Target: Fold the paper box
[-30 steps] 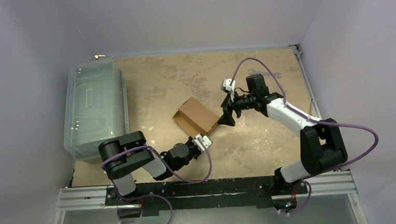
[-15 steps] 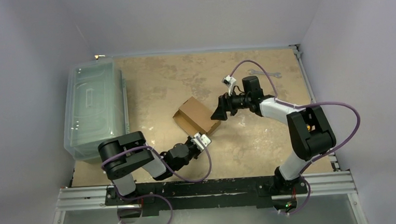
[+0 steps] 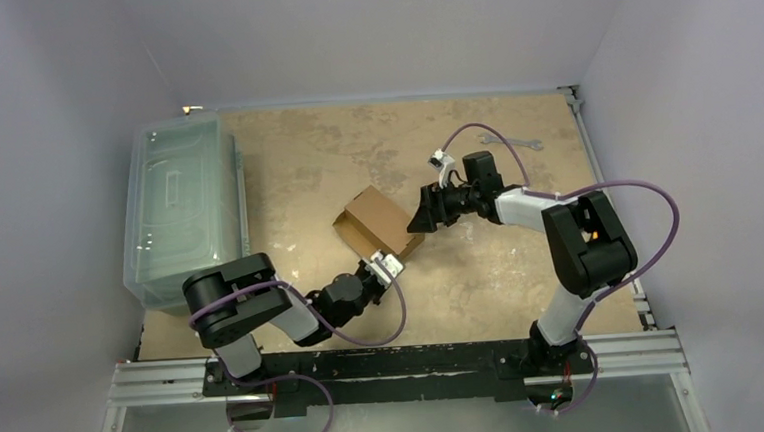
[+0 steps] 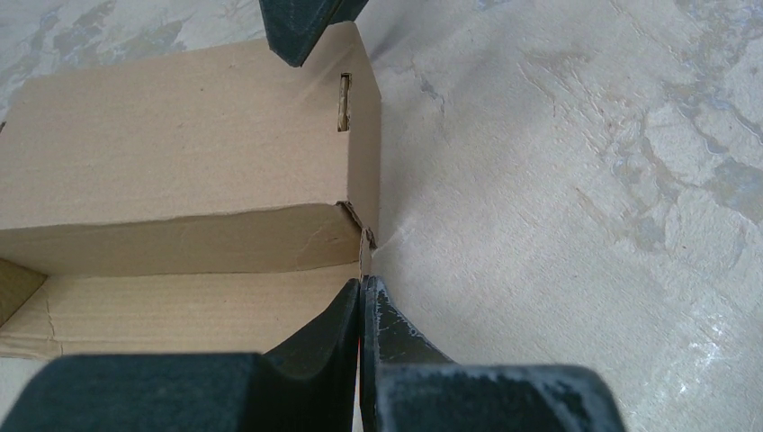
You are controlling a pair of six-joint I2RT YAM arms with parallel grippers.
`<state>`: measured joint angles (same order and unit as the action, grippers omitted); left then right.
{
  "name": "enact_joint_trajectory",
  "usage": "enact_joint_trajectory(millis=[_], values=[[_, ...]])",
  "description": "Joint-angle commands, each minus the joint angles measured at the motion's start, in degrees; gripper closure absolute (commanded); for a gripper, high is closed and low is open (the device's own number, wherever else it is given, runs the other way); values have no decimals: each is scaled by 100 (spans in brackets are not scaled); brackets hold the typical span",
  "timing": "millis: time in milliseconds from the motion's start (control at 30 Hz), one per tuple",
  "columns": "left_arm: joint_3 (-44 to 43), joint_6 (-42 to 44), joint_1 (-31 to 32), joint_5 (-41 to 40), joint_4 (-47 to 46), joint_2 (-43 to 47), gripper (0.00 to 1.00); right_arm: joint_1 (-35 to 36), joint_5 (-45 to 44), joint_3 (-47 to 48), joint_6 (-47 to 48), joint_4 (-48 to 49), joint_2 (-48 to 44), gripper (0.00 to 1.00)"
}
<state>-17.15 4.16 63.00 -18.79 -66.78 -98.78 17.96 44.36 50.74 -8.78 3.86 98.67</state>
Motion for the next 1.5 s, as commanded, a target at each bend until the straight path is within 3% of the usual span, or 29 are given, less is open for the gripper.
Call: enact_joint_trajectory(millis=[0,433,900,1467], values=[[-25,-241,-88,75,16,203,100,11,-153,182,-66,13,-19,26],[-92,-675,-315,350,260,375,100,10,-214,244,-15,-103,81,31],[-583,-895,-505,669,1202,682,100,36,-130,279,68,-188,108,32],[-1420,-1335,-796,877,2730,768,100,257,-176,393,333,-368,152,42]])
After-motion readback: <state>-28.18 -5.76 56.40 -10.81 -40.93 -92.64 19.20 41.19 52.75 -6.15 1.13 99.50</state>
